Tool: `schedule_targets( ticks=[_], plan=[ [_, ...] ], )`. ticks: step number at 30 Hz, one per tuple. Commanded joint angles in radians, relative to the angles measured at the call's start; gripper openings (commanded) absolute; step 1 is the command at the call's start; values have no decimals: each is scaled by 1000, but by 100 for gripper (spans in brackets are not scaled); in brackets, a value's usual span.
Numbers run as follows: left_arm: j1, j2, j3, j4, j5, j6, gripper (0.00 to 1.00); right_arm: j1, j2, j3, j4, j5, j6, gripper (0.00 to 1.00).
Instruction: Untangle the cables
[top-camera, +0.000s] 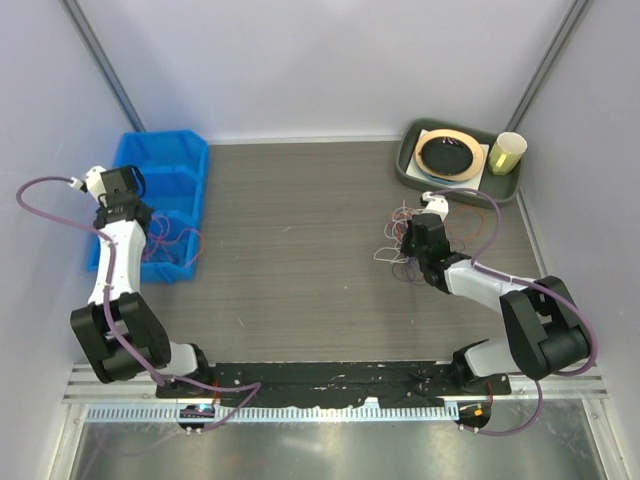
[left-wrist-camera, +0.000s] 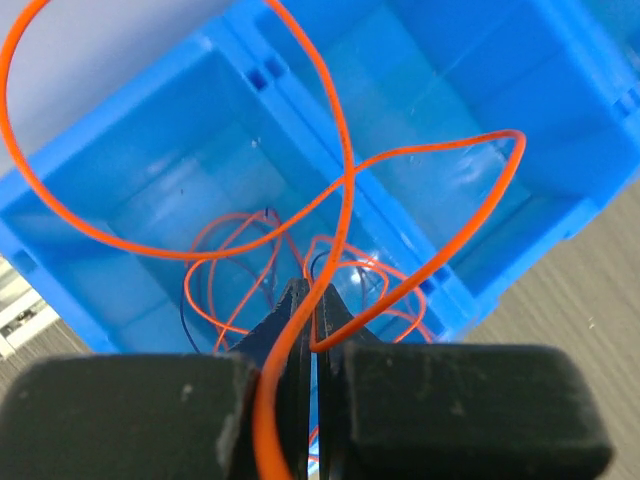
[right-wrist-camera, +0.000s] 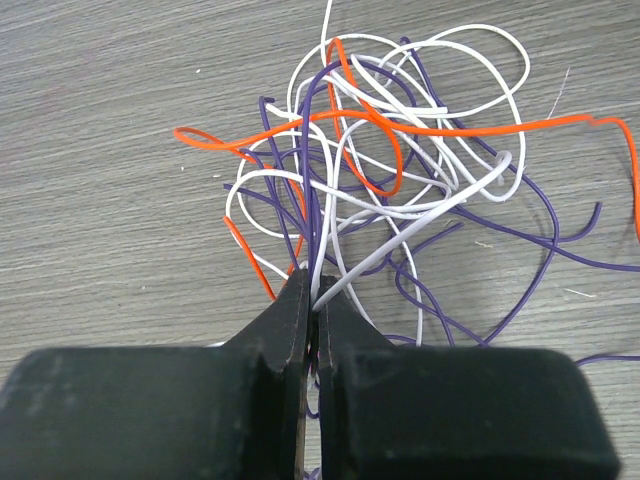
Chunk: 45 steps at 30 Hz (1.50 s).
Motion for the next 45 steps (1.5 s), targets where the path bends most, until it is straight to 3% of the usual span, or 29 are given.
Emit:
schedule_targets(
  ticks=[1, 5, 9, 10, 11, 16, 19, 25, 30, 31, 35, 38, 40, 45],
  plan=[
    [8, 1, -71, 87, 36, 7, 0, 4, 0, 31, 16, 15, 12, 6],
    [8, 22, -101, 109, 45, 10, 4, 4, 3, 31, 16, 4, 15, 6],
    [8, 39, -92, 68, 37, -18, 38, 4, 4, 29, 16, -5, 20, 6],
    [8, 33, -90, 43, 39, -33, 57, 4, 4, 28, 20, -8, 20, 6],
    [8, 26, -88, 34, 43, -57, 67, 4, 6, 26, 23, -17, 21, 6],
    [7, -51, -73, -49, 53, -116, 93, 4, 0, 25, 27, -36, 23, 6],
    [7, -108, -50, -112, 71, -152, 100, 4, -9, 19, 36, -62, 0, 7],
    [3, -214, 24, -227, 183, -186, 100, 4, -37, 12, 67, -193, -48, 5],
    [-85, -359, -35, -83, 423, -197, 100, 7, -95, 11, 105, -379, -124, 2],
    [-123, -364, -39, -18, 451, -191, 100, 10, -100, 12, 112, -487, -143, 1],
    [-483, -298, -19, 87, 540, -73, 100, 59, -94, 20, 147, -638, -204, 1],
    [-642, -177, -15, 153, 722, 13, 100, 70, -71, 34, 144, -697, -196, 1],
    [-696, -113, -32, 213, 848, 122, 100, 70, -62, 40, 138, -724, -187, 1],
    [-860, 84, -3, 262, 823, 272, 100, 73, -11, 64, 129, -821, -167, 1]
  ],
)
